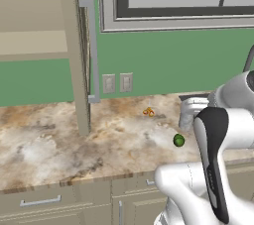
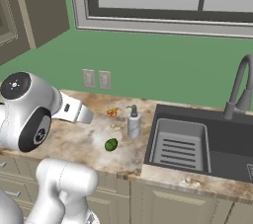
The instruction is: Open the cabinet. Pick the soap dispenser and place it next to the sink. Then close the cabinet.
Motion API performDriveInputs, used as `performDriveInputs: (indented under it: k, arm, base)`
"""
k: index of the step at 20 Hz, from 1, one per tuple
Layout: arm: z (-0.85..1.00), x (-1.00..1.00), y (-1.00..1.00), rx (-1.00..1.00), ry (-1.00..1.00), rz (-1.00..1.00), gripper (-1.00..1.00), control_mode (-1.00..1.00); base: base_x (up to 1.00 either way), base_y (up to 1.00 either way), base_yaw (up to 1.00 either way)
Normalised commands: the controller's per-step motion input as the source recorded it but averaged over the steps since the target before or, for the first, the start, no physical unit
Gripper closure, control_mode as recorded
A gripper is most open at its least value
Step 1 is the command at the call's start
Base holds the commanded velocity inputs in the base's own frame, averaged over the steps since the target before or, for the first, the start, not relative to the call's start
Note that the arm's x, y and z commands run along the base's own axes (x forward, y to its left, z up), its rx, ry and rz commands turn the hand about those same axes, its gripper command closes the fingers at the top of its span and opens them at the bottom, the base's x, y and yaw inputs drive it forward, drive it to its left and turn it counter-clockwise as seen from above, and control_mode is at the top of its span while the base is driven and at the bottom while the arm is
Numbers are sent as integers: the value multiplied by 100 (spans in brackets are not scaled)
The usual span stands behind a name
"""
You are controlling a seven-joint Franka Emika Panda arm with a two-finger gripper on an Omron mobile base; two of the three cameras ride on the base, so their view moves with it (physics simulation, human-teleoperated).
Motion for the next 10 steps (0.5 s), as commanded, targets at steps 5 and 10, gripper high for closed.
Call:
performDriveInputs:
  k: [5, 10]
  arm:
    - [0, 0, 0, 0, 0, 0, -100, 100]
    - [0, 0, 0, 0, 0, 0, -100, 100]
  base:
    - [0, 0, 0]
    - [0, 0, 0]
